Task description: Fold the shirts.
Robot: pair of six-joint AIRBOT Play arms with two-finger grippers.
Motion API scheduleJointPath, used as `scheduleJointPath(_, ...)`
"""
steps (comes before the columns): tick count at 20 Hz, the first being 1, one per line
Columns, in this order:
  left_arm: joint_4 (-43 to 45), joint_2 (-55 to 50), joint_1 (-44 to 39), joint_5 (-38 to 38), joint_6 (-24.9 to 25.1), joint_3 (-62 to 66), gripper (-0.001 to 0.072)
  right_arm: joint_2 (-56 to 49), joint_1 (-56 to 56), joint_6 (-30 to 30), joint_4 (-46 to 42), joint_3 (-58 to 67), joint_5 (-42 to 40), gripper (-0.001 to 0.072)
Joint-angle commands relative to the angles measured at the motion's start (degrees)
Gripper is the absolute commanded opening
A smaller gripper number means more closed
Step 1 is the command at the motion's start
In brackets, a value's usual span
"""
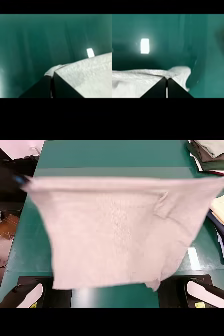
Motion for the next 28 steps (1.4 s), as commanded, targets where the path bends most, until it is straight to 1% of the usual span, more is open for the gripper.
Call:
scheduleJointPath(1,-0.5,-8.7,0.0,11.4,5.0,-12.5,0.0023,-8.6,0.0,0.2,-0.1,-8.7,-5.9,0.0009)
scheduleJointPath(2,-1.1,-11.7,0.0,15.2,6.0,-12.5,0.0023,-10.3,0.4,0.2,-0.1,-10.5,-10.3,0.001)
scheduleJointPath(3,-3.6,-14.8,0.0,19.4,7.4,-12.4,0.0023,-11.8,0.9,0.2,-0.1,-12.3,-15.5,0.001)
scheduleJointPath(4,-7.8,-17.5,0.0,23.0,10.1,-12.4,0.0023,-13.0,1.4,0.2,-0.1,-13.9,-20.7,0.001)
scheduleJointPath(6,-17.8,-23.1,0.0,29.0,17.1,-11.1,0.0023,-15.3,2.9,0.3,0.0,-15.8,-30.7,0.001)
scheduleJointPath(7,-21.4,-25.8,0.0,31.4,19.0,-9.6,0.0023,-16.3,4.2,0.3,-0.1,-16.2,-34.9,0.0009)
scheduleJointPath(8,-23.5,-28.3,0.0,33.0,19.8,-7.4,0.0023,-16.9,5.1,0.3,-0.1,-16.5,-38.6,0.001)
scheduleJointPath(11,-23.7,-34.2,0.0,33.5,20.1,0.0,0.0023,-18.1,8.0,0.3,-0.2,-16.4,-48.7,0.0009)
scheduleJointPath(13,-23.6,-36.4,0.0,33.5,20.1,3.6,0.0023,-18.2,9.4,0.3,-0.4,-16.4,-53.1,0.001)
scheduleJointPath(15,-22.8,-36.8,0.0,33.0,20.1,4.9,0.0023,-18.2,9.9,0.3,-0.7,-16.4,-52.7,0.001)
scheduleJointPath(17,-18.9,-36.6,0.0,29.7,20.1,5.2,0.0023,-17.9,9.9,0.2,-0.7,-16.4,-49.7,0.001)
scheduleJointPath(20,-10.6,-36.6,0.0,17.5,20.1,5.6,0.0023,-16.1,9.9,-1.8,-0.7,-16.5,-39.4,0.0009)
scheduleJointPath(23,-4.5,-36.6,0.0,8.5,20.1,5.6,0.0023,-15.1,10.0,-1.7,-3.5,-16.5,-29.5,0.001)
scheduleJointPath(24,-1.7,-36.6,0.0,7.0,19.6,5.6,0.0023,-15.2,9.9,-1.7,-3.8,-17.1,-27.1,0.001)
scheduleJointPath(25,0.9,-36.6,0.0,6.9,18.6,5.6,0.0023,-14.9,9.9,-1.7,-3.7,-18.7,-26.3,0.0009)
scheduleJointPath(26,3.2,-36.6,0.0,7.1,17.1,5.6,0.0023,-14.8,9.9,-1.7,-3.7,-20.5,-26.5,0.0009)
scheduleJointPath(28,5.0,-36.8,0.0,7.9,15.5,5.5,0.0023,-14.7,9.9,-1.5,-3.6,-24.6,-28.3,0.0009)
